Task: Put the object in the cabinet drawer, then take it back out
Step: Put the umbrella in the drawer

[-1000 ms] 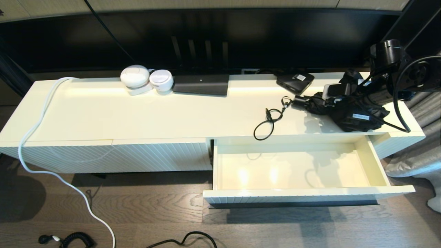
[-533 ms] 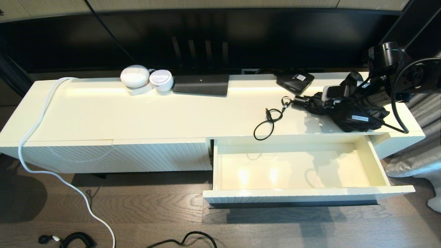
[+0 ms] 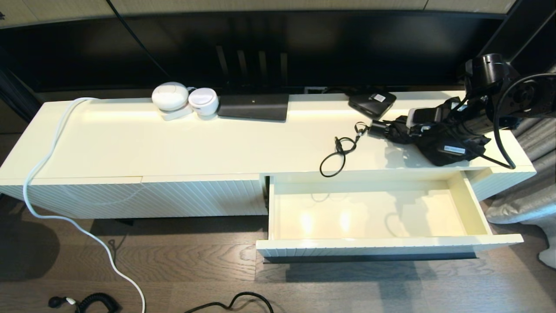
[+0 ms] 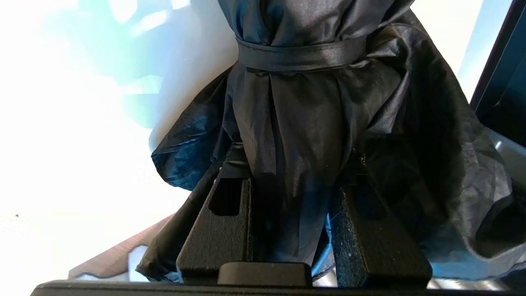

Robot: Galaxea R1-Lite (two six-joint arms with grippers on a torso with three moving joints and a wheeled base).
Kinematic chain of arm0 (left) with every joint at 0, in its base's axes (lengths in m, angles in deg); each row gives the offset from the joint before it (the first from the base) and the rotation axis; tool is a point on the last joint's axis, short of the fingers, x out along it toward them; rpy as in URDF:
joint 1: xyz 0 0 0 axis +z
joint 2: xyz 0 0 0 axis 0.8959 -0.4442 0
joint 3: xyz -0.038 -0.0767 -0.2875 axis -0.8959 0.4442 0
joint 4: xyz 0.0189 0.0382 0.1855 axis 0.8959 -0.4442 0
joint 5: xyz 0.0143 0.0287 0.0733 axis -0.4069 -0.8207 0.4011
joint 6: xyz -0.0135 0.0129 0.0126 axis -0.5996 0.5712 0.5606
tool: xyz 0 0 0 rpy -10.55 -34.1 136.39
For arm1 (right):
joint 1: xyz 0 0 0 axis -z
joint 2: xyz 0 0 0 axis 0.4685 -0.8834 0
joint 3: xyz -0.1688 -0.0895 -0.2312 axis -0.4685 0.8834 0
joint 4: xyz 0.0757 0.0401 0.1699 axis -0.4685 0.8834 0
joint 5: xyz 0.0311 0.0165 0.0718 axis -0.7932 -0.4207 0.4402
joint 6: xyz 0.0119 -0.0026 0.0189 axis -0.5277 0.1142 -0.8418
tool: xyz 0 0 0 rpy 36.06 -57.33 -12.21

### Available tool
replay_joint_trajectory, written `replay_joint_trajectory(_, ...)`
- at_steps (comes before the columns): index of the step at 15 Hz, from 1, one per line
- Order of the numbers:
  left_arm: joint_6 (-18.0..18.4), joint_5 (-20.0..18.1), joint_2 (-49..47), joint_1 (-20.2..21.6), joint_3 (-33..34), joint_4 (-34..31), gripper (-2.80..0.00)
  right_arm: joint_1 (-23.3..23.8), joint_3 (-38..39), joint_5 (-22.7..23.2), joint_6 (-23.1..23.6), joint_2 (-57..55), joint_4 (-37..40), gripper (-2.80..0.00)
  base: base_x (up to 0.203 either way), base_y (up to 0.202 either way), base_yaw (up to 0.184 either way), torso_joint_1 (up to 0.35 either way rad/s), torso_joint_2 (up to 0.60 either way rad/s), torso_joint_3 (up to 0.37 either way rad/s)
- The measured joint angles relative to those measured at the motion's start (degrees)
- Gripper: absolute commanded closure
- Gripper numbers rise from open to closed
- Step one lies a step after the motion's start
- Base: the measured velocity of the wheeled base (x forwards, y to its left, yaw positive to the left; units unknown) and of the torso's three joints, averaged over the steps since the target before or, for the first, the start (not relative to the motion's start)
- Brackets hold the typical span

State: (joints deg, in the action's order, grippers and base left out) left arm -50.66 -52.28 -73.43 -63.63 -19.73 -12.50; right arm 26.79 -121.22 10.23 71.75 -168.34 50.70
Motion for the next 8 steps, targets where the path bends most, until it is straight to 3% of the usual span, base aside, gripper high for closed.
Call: replay_joint_trajectory(8, 0.0, 0.0, 0.0, 0.0, 0.0, 0.0, 0.00, -0.5, 9.0, 1.4, -1.7, 12.8, 1.8, 0.00, 0.000, 0.000, 0.000, 0.000, 0.00, 0.000)
